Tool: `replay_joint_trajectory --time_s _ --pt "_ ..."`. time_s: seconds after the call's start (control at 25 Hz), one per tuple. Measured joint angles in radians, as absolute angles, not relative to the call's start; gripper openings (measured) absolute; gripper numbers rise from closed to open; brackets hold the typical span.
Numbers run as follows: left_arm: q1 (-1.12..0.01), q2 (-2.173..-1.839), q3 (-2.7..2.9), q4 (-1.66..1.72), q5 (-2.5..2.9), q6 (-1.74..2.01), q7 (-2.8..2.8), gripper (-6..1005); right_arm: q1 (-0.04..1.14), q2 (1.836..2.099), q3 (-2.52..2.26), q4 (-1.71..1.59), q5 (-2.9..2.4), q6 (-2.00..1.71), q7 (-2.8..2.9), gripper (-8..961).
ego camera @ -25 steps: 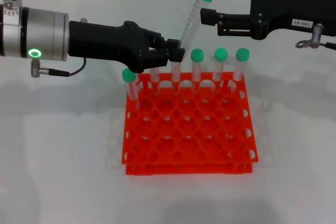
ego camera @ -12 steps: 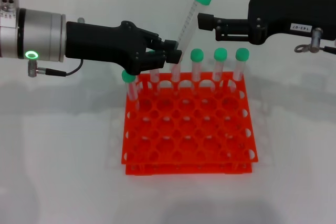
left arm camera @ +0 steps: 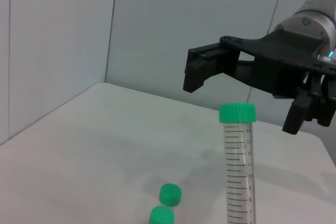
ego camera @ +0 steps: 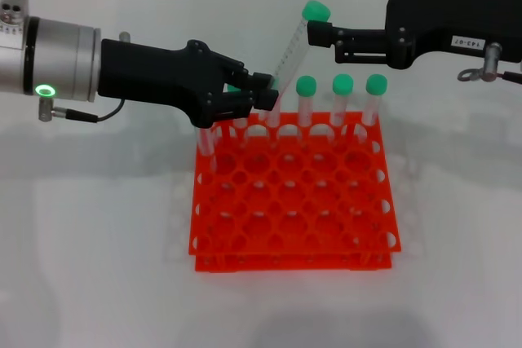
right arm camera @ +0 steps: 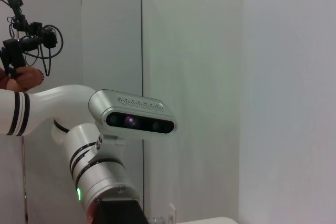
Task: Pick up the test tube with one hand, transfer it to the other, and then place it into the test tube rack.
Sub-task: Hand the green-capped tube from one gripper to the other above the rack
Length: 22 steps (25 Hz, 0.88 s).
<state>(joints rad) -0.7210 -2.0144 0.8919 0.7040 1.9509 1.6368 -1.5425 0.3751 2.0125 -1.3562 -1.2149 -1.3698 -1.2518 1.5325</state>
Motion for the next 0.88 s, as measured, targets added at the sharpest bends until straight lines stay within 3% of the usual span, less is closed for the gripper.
replay_joint_trajectory --time_s 0.88 --pt "-0.713 -2.017 0.853 0.704 1.929 1.634 -1.494 190 0.372 2.013 -1.352 -1.215 -1.370 -1.252 1.532 814"
